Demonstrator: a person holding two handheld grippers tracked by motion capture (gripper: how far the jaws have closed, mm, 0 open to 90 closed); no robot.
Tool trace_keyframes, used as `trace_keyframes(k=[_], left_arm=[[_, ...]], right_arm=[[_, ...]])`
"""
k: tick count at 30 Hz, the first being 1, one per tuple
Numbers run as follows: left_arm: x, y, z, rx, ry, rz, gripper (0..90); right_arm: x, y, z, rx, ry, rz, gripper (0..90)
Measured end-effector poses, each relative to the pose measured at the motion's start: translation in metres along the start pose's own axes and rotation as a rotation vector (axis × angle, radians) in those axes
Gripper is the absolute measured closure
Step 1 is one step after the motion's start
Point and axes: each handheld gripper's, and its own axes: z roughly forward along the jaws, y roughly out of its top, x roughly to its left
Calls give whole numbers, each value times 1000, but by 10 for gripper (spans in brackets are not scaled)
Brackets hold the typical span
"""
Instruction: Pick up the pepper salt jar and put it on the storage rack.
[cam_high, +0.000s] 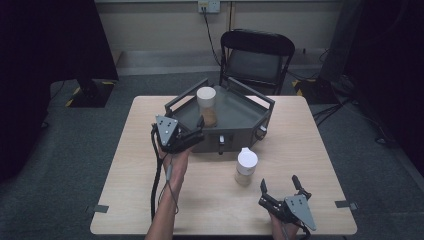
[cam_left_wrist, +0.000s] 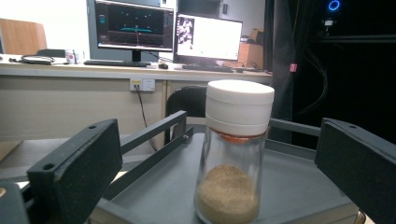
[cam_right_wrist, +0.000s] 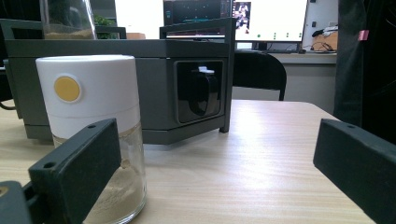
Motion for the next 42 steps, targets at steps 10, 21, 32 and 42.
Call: trace_keyframes(k=[10,21,32,42], left_arm=[[0,-7,-20,-15,30,33,0],[11,-15,-41,-33,50,36,0],[13,-25,-74,-58,105,50,0],[18,-39,-98,-71,137,32,0]], right_arm=[[0,0,0,-1,-2,1,0],[0,0,0,1,-2,1,0],[0,0,0,0,-2,1,0],[1,1,0,3,-2,-1,0]])
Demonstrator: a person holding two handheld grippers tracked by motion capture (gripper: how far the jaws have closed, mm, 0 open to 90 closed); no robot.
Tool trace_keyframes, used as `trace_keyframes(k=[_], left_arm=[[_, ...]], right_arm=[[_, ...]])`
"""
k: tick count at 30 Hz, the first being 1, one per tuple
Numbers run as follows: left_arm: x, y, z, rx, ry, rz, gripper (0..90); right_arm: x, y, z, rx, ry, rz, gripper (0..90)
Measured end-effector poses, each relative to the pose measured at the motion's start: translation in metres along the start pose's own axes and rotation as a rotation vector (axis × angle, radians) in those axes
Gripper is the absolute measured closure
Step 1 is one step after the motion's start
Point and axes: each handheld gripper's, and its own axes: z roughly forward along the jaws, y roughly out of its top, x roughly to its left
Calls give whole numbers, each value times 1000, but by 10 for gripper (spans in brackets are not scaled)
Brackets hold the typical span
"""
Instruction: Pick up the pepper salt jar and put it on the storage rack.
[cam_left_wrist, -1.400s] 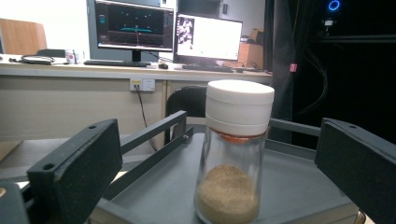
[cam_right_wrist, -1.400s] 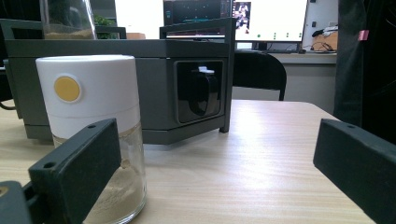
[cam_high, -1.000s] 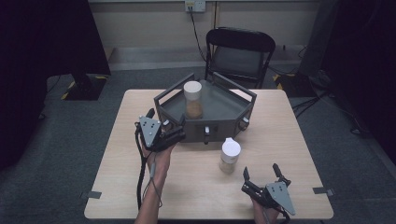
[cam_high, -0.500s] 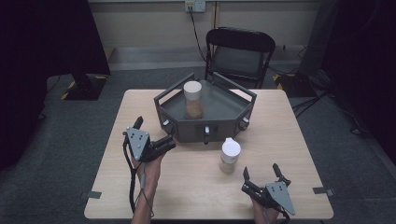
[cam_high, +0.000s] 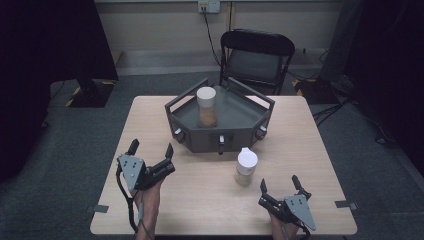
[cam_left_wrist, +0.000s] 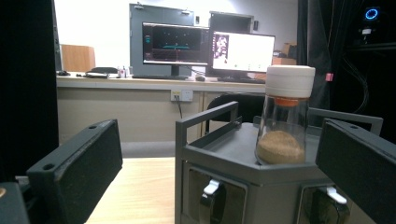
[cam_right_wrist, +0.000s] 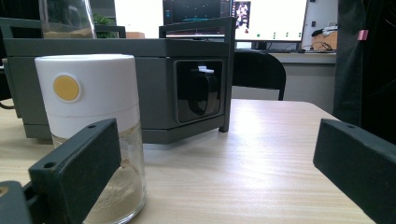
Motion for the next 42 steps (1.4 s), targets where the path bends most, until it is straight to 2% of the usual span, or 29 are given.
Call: trace_keyframes(k=[3,7,12,14,21,25,29,34,37,42], left_arm=[[0,-6,-9,-9,4,-8,0],[-3,-14,-19,-22,15,13,0],[-5,-25,-29,-18,2,36,0],[-9,-31,-33,-26,18,48,0],[-9,-48,-43,-36,31,26,0],[-7,-56,-45,-32,37,25,0],[-11,-66,-46,-32,59,54,0],[-12,-80,-47,-12,71,46,0],[-12,-90,-44,9,85,63,0],[-8,-98,-40,38,102,40,0]], right_arm=[[0,0,0,-1,-1,0,0],[0,0,0,0,-1,0,0],[0,0,0,-1,-2,0,0],[0,0,0,0,-3,0,0],[1,0,0,-1,-4,0,0],[1,0,0,-1,-4,0,0],[1,0,0,1,-4,0,0],[1,0,0,1,-4,0,0],[1,0,0,2,-4,-1,0],[1,1,0,4,-5,-2,0]])
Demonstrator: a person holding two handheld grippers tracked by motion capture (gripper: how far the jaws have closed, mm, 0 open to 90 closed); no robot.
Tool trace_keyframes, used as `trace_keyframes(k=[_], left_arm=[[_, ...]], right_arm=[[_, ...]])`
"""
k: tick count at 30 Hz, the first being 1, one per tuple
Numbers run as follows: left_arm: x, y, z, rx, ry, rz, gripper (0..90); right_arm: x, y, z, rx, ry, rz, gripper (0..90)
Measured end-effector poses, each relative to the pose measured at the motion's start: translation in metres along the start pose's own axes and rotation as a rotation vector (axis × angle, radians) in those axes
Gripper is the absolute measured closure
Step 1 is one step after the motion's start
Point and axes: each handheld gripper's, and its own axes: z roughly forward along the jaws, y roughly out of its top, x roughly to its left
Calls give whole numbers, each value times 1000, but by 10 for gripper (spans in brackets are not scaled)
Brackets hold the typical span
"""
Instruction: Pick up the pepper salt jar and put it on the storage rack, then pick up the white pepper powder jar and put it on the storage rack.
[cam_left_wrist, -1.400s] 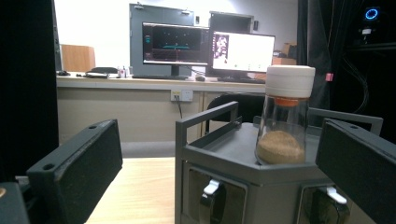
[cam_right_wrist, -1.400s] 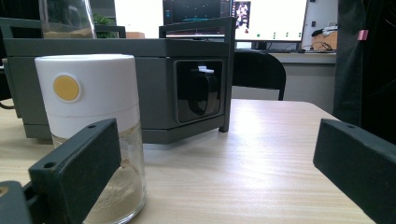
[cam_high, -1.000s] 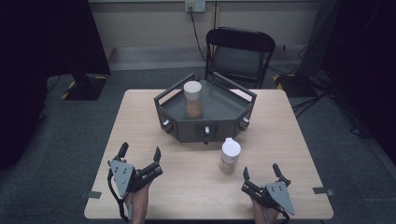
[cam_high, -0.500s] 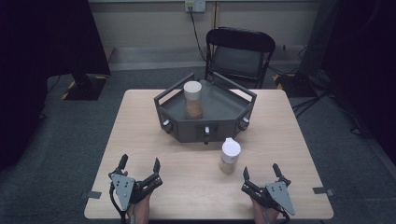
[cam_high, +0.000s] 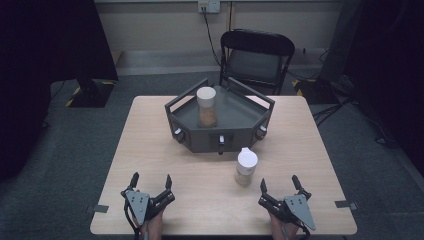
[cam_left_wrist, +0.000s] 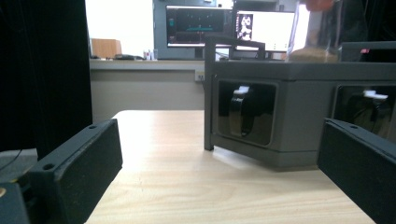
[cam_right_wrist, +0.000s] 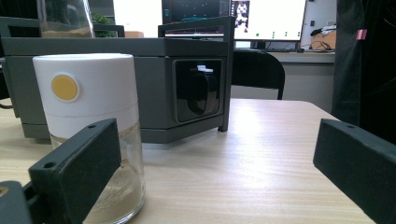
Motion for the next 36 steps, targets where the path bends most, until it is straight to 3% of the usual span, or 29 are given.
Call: trace_keyframes(k=[9,12,17,23,36], left_arm=[[0,-10,2,7,14,12,0],[2,-9,3,20,11,-3,0],[-2,-10,3,17,14,29,0],[-4,-12,2,4,36,24,0],[-4,-10,3,19,37,19,0]], right_arm=[[0,0,0,-1,-1,1,0],[0,0,0,-1,0,1,0],[0,0,0,-1,0,0,0],[0,0,0,-2,-2,2,0],[1,-2,-1,-12,-3,-3,0]])
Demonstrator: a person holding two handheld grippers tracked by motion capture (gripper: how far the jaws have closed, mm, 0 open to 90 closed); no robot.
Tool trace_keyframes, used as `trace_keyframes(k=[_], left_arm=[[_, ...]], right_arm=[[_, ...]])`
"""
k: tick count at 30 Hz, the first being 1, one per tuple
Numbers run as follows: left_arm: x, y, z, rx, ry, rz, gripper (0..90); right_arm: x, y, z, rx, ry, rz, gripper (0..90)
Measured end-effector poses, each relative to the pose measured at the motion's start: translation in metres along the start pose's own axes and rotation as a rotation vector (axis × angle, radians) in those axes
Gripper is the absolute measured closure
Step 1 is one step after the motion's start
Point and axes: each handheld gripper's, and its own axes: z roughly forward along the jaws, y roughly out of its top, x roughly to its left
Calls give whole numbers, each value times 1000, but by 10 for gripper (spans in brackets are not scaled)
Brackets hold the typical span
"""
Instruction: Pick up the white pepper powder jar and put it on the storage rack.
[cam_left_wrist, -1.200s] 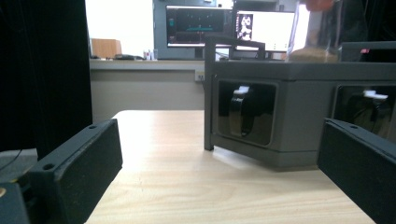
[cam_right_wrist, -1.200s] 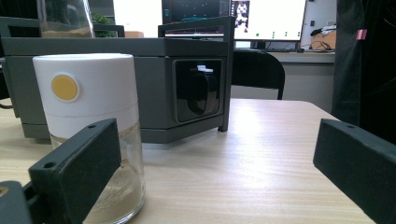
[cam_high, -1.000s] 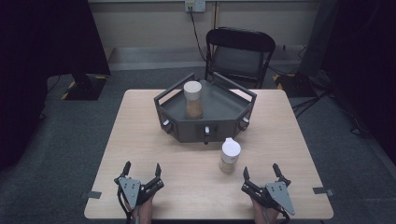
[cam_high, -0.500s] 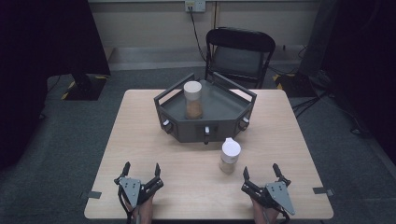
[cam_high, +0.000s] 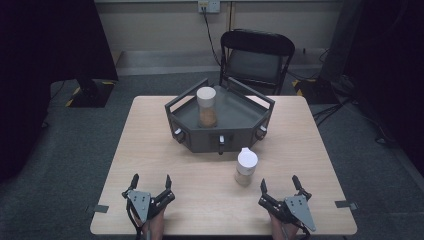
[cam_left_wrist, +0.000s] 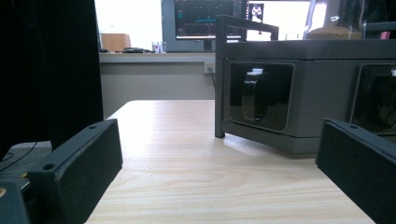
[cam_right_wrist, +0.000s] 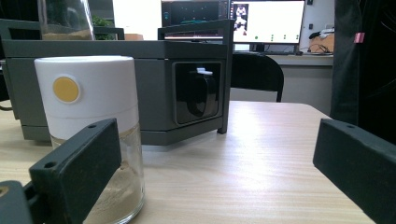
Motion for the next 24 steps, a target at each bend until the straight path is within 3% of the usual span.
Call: trace_keyframes(k=[24], left_arm=[[0,2,1,10,3,-4,0]], right_arm=[[-2,5,1,13,12,3,0]])
